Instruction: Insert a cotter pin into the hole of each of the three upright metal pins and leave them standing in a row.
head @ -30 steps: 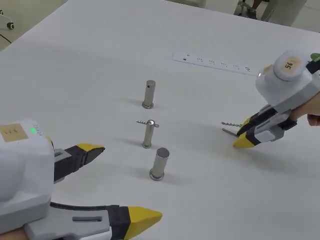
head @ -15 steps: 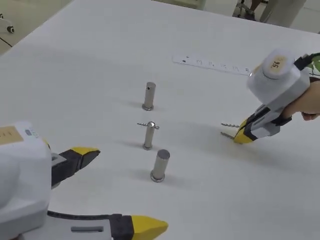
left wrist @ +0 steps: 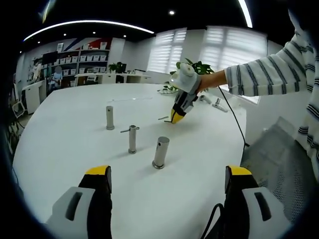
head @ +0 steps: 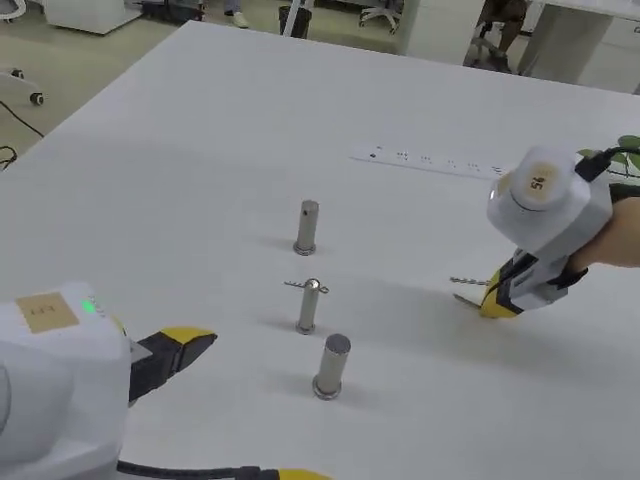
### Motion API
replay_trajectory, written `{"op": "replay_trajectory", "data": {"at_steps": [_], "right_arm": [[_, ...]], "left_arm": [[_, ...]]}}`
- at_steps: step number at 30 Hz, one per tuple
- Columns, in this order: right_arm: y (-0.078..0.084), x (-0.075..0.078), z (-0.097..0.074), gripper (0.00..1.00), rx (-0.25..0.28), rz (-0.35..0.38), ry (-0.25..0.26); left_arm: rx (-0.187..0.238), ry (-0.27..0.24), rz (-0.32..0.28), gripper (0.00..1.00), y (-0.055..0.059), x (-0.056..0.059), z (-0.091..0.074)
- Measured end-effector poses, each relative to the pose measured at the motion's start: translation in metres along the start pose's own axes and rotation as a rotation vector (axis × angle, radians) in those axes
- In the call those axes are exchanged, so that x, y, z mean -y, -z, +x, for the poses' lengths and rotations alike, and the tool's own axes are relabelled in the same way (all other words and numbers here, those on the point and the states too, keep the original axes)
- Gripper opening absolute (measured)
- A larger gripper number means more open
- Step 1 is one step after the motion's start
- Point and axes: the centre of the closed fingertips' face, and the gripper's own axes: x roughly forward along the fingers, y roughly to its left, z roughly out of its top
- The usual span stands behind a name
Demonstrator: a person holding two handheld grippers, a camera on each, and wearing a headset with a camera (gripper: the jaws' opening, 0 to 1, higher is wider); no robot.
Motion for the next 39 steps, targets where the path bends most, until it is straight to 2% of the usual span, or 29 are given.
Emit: {"op": "replay_trajectory", "data": {"at_steps": [2, 4, 14, 19, 25, 27, 28, 31, 39], "right_arm": [[-0.003, 0.004, -0.006, 0.02, 0.019, -0.058, 0.032], [-0.004, 0.005, -0.011, 0.02, 0.028, -0.077, 0.050], [-0.011, 0.003, -0.033, 0.02, 0.099, -0.102, 0.107], [-0.016, -0.005, -0.046, 0.02, 0.138, -0.131, 0.139], [-0.019, -0.019, -0.053, 0.02, 0.198, -0.115, 0.172], [-0.020, -0.023, -0.055, 0.02, 0.230, -0.097, 0.194], [-0.023, -0.022, -0.057, 0.02, 0.257, -0.095, 0.228], [-0.025, -0.029, -0.061, 0.02, 0.286, -0.105, 0.258], [-0.040, -0.048, -0.081, 0.02, 0.369, -0.113, 0.309]], "left_arm": [[0.005, 0.004, -0.010, 0.96, -0.001, 0.000, 0.000], [0.003, 0.005, -0.014, 0.96, -0.001, 0.001, 0.001], [-0.016, 0.014, -0.024, 0.96, 0.004, 0.008, 0.002], [0.002, 0.016, -0.029, 0.93, 0.000, 0.010, 0.001], [0.023, 0.022, -0.036, 0.89, -0.005, 0.012, 0.001], [0.035, 0.027, -0.039, 0.85, -0.008, 0.013, 0.000], [0.044, 0.031, -0.041, 0.84, -0.010, 0.014, -0.001], [0.057, 0.035, -0.053, 0.83, -0.015, 0.013, -0.001], [0.078, 0.051, -0.086, 0.78, -0.023, 0.011, 0.001]]}}
